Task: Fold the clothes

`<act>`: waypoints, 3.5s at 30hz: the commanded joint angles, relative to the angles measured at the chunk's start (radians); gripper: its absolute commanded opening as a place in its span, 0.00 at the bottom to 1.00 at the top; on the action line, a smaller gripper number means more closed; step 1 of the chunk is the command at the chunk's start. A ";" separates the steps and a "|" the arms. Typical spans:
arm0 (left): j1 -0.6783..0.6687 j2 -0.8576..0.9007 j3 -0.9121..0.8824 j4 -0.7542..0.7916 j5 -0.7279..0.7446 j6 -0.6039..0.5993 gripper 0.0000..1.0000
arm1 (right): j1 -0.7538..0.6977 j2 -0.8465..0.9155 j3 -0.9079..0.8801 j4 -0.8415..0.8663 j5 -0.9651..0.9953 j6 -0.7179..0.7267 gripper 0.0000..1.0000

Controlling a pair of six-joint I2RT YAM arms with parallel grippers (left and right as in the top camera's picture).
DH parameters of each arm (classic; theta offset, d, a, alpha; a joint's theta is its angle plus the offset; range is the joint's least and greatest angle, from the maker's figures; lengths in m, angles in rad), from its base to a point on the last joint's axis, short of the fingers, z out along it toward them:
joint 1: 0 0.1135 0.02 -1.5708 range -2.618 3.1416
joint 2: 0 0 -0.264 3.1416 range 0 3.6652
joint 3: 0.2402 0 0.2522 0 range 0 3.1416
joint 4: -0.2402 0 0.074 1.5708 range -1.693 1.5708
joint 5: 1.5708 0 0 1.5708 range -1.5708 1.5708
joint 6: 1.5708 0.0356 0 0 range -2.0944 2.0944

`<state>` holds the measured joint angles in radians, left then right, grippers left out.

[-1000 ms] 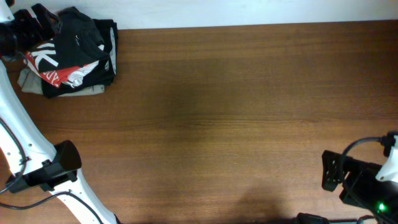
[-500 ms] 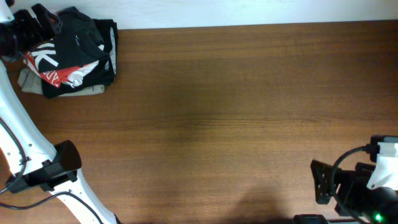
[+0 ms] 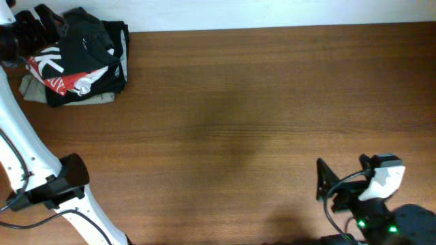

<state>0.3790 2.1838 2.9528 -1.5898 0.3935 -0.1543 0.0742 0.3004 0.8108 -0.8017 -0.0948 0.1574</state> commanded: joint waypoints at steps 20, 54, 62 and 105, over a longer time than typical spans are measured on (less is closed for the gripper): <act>0.001 -0.002 0.000 0.002 0.011 0.005 0.99 | 0.018 -0.297 -0.719 0.847 0.029 0.009 0.99; 0.001 -0.002 0.000 0.002 0.011 0.005 0.99 | 0.016 -0.290 -0.805 0.727 0.040 0.009 0.99; -0.008 -0.019 -0.014 0.001 0.003 0.005 0.99 | 0.016 -0.290 -0.805 0.727 0.040 0.009 0.99; -0.298 -2.179 -2.945 1.812 -0.296 0.140 0.99 | 0.016 -0.290 -0.805 0.727 0.040 0.009 0.99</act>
<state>0.0761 0.0147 0.0196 0.2348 0.1040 -0.0368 0.0841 0.0166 0.0101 -0.0677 -0.0669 0.1577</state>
